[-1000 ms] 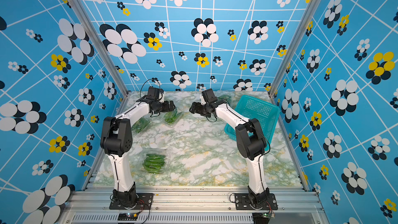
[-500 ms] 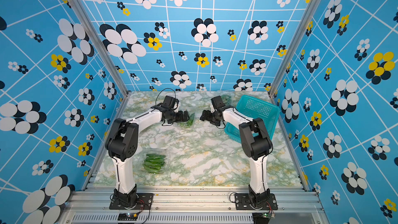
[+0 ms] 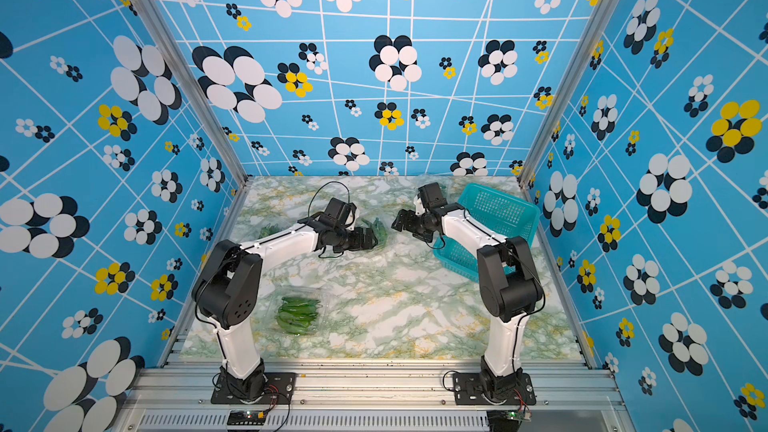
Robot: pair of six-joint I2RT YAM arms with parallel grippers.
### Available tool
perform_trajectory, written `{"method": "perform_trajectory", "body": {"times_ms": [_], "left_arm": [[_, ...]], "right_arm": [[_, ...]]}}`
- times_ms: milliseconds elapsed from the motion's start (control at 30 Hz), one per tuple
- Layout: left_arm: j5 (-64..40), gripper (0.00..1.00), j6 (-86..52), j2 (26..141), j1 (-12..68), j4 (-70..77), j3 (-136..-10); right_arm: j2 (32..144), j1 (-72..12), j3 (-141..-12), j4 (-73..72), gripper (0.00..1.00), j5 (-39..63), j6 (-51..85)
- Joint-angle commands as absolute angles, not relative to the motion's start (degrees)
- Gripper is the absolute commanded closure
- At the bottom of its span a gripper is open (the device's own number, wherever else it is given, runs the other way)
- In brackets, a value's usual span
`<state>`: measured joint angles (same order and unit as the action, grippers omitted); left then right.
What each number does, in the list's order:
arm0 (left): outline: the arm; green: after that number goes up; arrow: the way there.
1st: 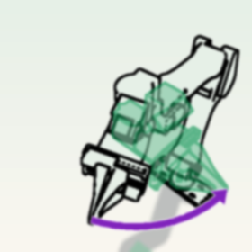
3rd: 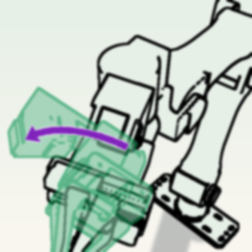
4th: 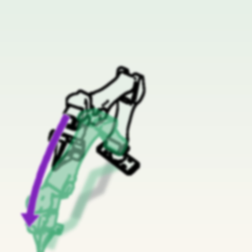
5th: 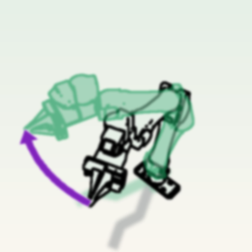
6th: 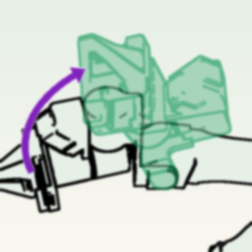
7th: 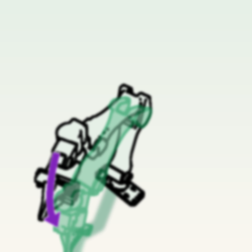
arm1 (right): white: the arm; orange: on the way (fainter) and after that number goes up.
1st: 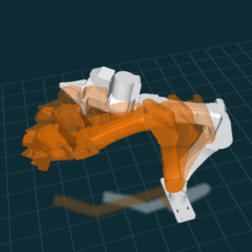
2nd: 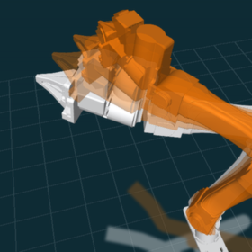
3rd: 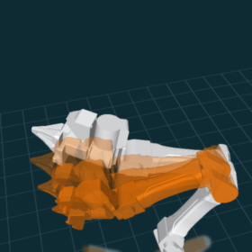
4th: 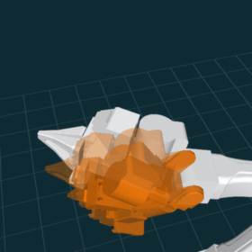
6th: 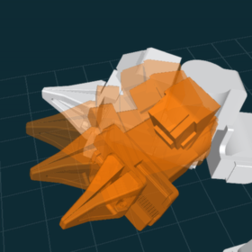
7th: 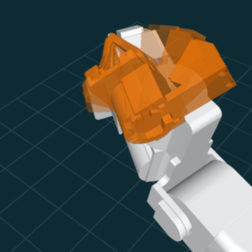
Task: Take small green peppers out of containers
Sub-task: Move the packing box to the center of the board.
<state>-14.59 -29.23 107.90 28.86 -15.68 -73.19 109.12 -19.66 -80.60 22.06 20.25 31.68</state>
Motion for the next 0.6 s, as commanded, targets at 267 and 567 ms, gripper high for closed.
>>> {"method": "perform_trajectory", "body": {"times_ms": [267, 567], "left_arm": [[-9.3, 0.00, -33.8, 96.2, 31.1, -12.5, -64.7], [-9.8, 0.00, -37.6, 90.5, 22.7, -8.8, -56.7]], "right_arm": [[114.0, -18.7, -90.8, 29.0, 0.12, 25.8, 20.8], [121.6, -18.9, -101.2, 32.2, 0.12, 29.4, 18.2]]}}
